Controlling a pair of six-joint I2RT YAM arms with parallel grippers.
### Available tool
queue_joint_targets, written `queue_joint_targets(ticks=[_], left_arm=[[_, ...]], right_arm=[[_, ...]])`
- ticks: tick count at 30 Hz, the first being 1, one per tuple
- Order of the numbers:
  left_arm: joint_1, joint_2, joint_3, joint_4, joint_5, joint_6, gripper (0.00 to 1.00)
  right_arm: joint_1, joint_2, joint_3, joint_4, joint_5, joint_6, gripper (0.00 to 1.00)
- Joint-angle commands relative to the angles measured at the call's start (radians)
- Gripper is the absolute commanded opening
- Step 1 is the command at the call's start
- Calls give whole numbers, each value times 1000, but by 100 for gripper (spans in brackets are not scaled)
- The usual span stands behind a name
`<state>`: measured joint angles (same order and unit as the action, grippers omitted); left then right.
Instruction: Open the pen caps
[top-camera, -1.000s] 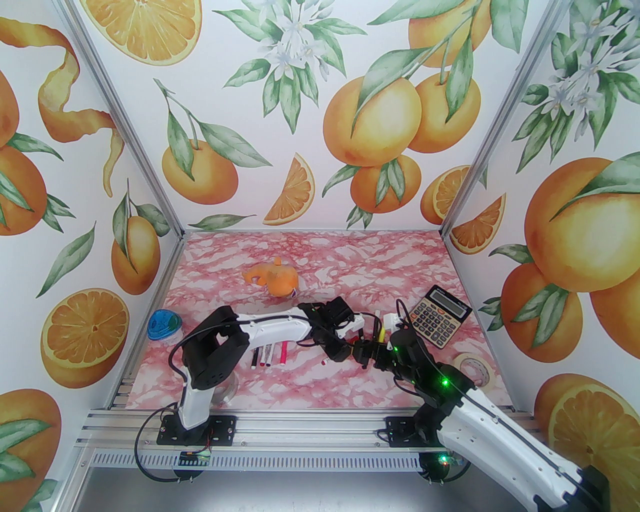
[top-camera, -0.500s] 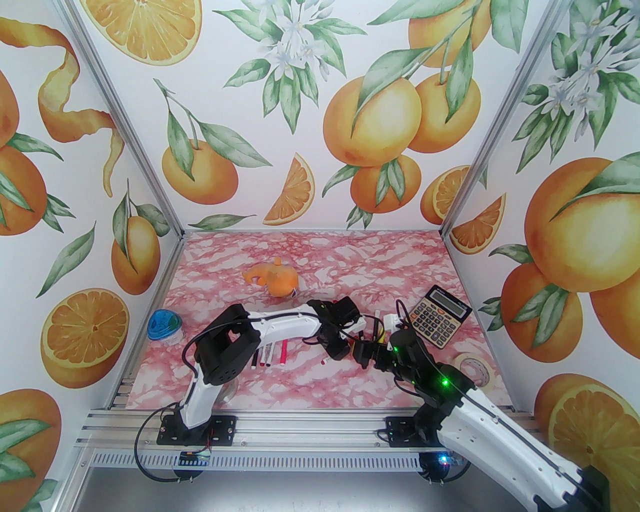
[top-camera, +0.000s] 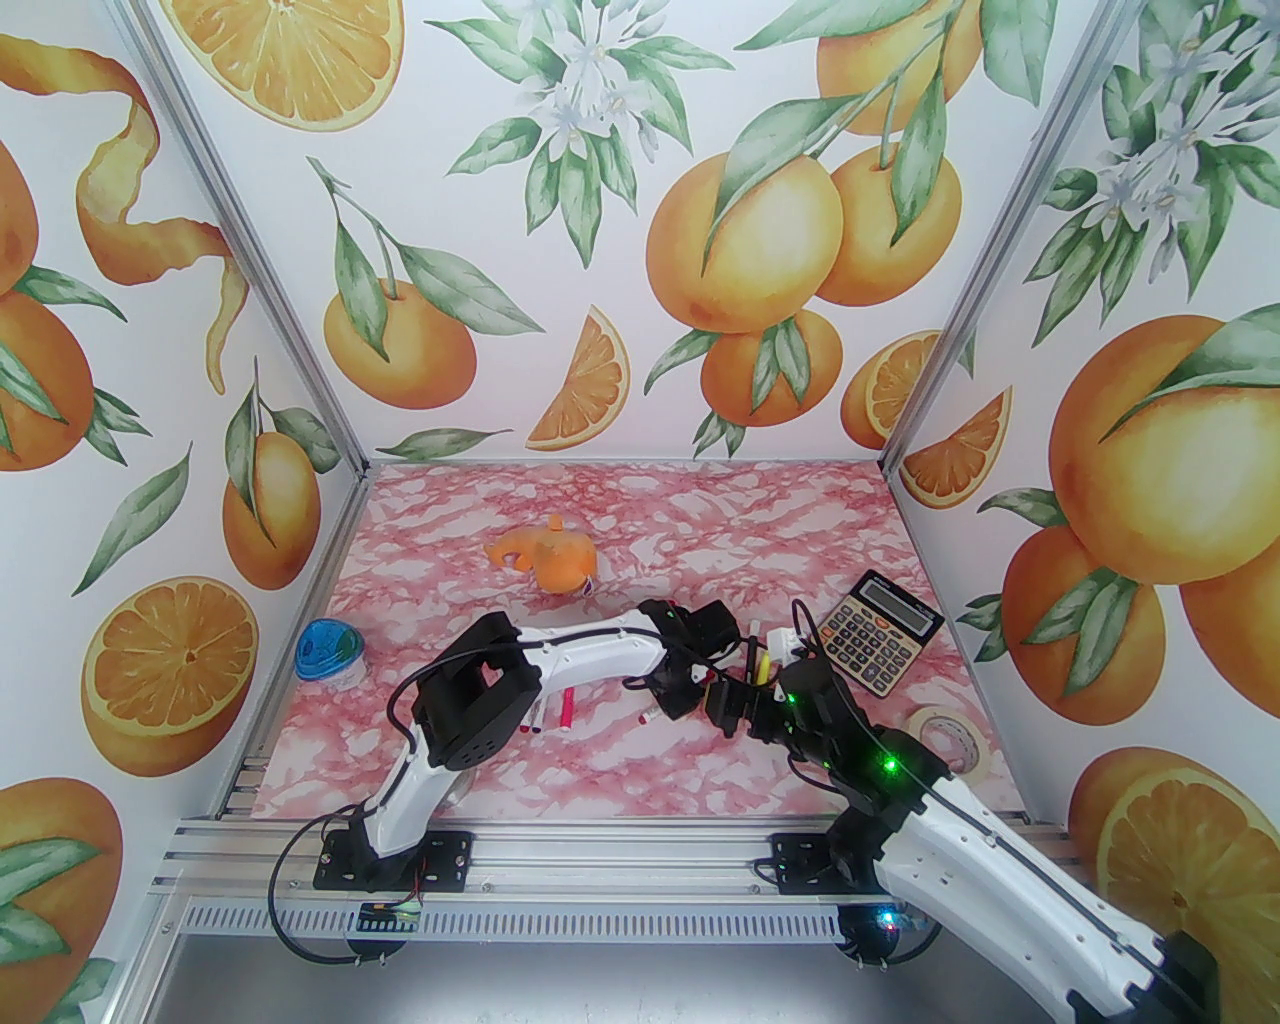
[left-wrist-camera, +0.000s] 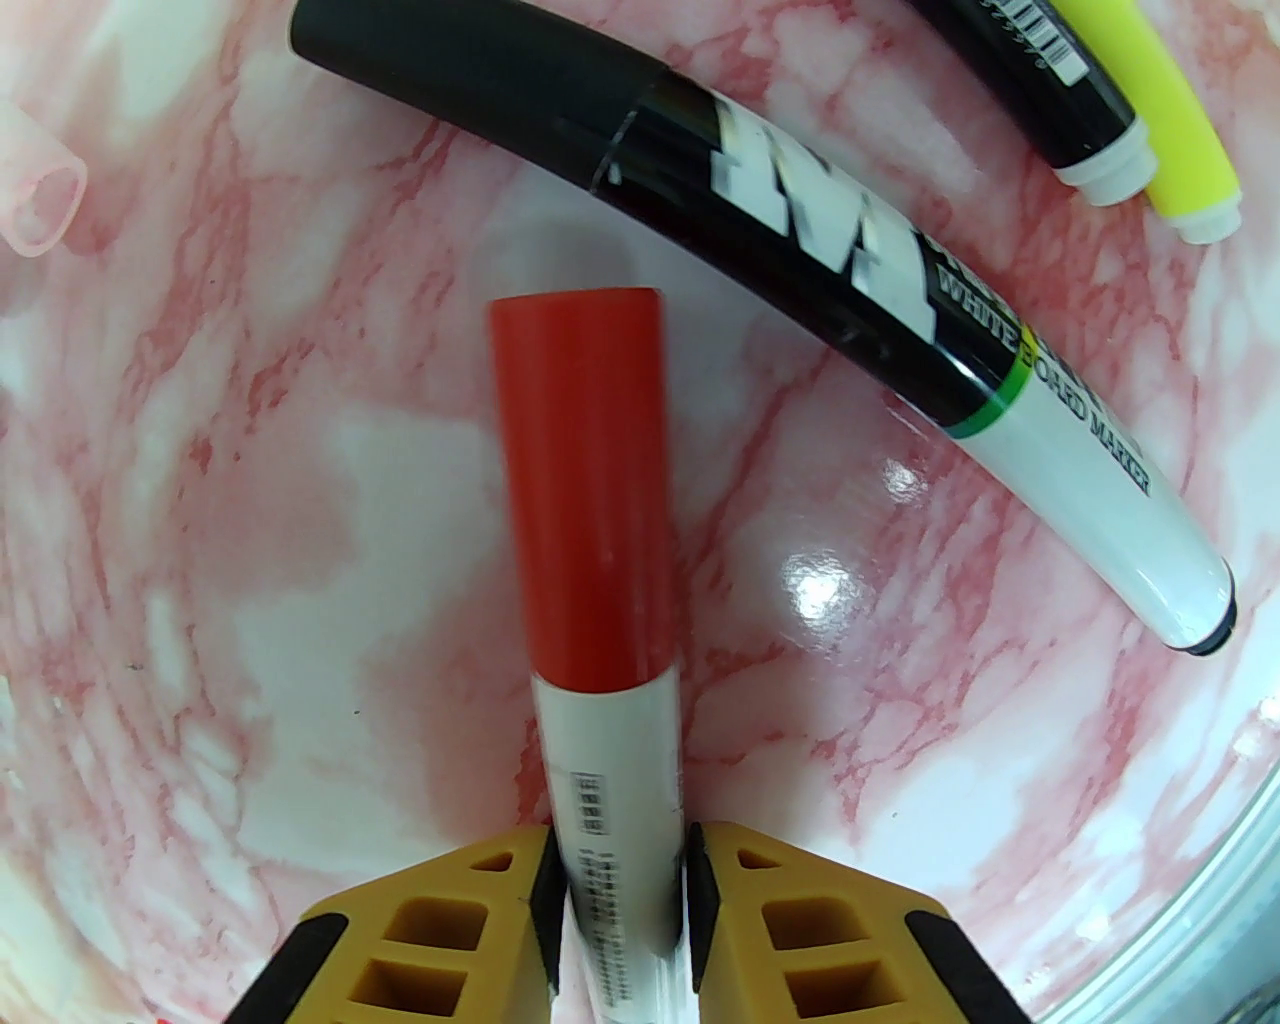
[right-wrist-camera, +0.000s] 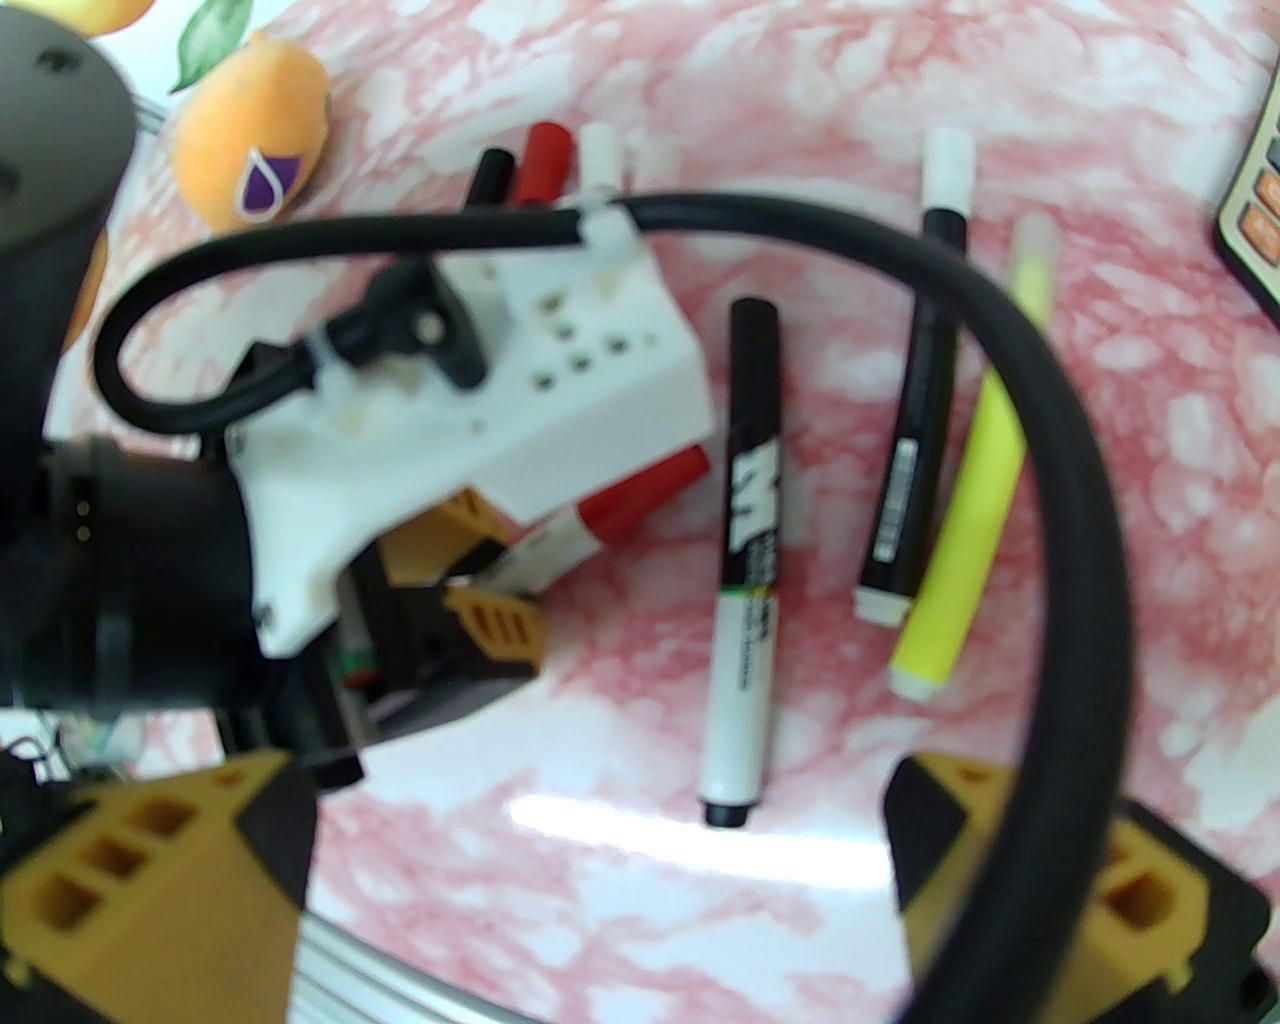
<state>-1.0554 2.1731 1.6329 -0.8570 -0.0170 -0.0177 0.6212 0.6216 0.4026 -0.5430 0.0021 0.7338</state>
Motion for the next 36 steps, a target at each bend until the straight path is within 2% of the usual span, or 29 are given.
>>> queue_joint_targets(ticks=[1,9,20,28,31,36], left_arm=[[-5,6,-22,-28,-36,-5,23],[14,-167,-149,61,1,-82,23],[118,-482,-460,433,249,-279,24],[182,-612,-668,722,447,-382,23],[181,-638,-711,771,462,-390,23],[182,-647,-741,832,524,-406,23]], right_arm=[[7,-5,-12,13,27,5,99],[7,-39,-24,68,-11,43,97],[5,-10,-41,271,-133,105,91],[-7,106,-8,448,-193,187,70],[-15,165,24,459,-193,184,65],[-18,231,50,505,-200,181,62]])
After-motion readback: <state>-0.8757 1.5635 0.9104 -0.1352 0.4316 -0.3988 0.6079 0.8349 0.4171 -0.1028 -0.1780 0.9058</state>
